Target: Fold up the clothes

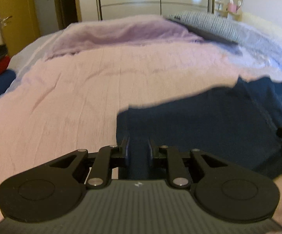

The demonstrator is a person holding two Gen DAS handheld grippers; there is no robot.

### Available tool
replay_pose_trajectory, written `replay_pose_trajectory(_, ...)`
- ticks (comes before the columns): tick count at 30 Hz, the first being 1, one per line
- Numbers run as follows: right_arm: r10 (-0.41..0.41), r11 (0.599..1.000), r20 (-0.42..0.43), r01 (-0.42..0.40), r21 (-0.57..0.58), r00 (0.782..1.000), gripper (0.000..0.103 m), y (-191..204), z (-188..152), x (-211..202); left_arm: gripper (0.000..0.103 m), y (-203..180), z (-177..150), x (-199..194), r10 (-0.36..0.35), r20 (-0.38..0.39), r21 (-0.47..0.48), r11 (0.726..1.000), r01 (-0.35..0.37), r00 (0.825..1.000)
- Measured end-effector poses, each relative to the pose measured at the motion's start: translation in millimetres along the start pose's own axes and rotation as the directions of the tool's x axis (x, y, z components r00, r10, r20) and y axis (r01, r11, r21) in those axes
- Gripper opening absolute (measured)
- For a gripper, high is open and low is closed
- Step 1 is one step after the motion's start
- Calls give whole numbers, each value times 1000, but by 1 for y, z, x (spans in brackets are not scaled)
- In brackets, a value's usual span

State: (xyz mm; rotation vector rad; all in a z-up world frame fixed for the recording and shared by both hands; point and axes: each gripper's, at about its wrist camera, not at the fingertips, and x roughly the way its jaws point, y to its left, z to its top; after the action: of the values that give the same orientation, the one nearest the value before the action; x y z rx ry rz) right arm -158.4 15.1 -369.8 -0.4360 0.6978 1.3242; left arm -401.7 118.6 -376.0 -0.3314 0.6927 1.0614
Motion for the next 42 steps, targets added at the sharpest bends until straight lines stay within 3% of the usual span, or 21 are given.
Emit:
replay_pose_trajectory(4, -54, 998, -17, 53, -41, 998, 20, 7, -2, -4, 18, -8, 3, -22, 49, -17, 2, 999, -48, 999)
replay_pose_trajectory(8, -11, 999, -10, 11, 40, 1000, 21, 3, 0, -27, 23, -10, 6, -50, 73, -5, -24, 997, -73, 997)
replay_pose_trajectory(13, -37, 996, -15, 38, 79, 999, 23, 2, -13, -57, 27, -14, 1, -86, 78, 14, -35, 996, -77, 997)
replay_pose_trajectory(15, -42, 995, -8, 43, 95, 999, 30, 2, -18, -70, 30, -16, -2, -100, 80, 22, -35, 996, -79, 997)
replay_pose_trajectory(17, -48, 993, 7, 47, 105, 999, 50, 2, -21, -82, 30, -20, -5, -111, 79, 28, -31, 996, -79, 996)
replay_pose_trajectory(23, -46, 993, 34, 42, 114, 998, 54, 5, -27, -105, 32, -33, -12, -133, 73, 33, -6, 997, -73, 997)
replay_pose_trajectory(35, -61, 984, 8, 59, 167, 998, 55, -14, -38, -103, 35, -53, -13, -126, 60, 10, 35, 998, -60, 998)
replay_pose_trajectory(39, -63, 977, 2, 62, 205, 998, 55, -36, -40, -97, 35, -54, -11, -120, -14, 36, 14, 1000, 13, 999)
replay_pose_trajectory(42, -61, 953, 10, 55, 299, 998, 55, -72, -42, -92, 35, -52, -7, -113, -77, 57, -19, 997, 78, 995)
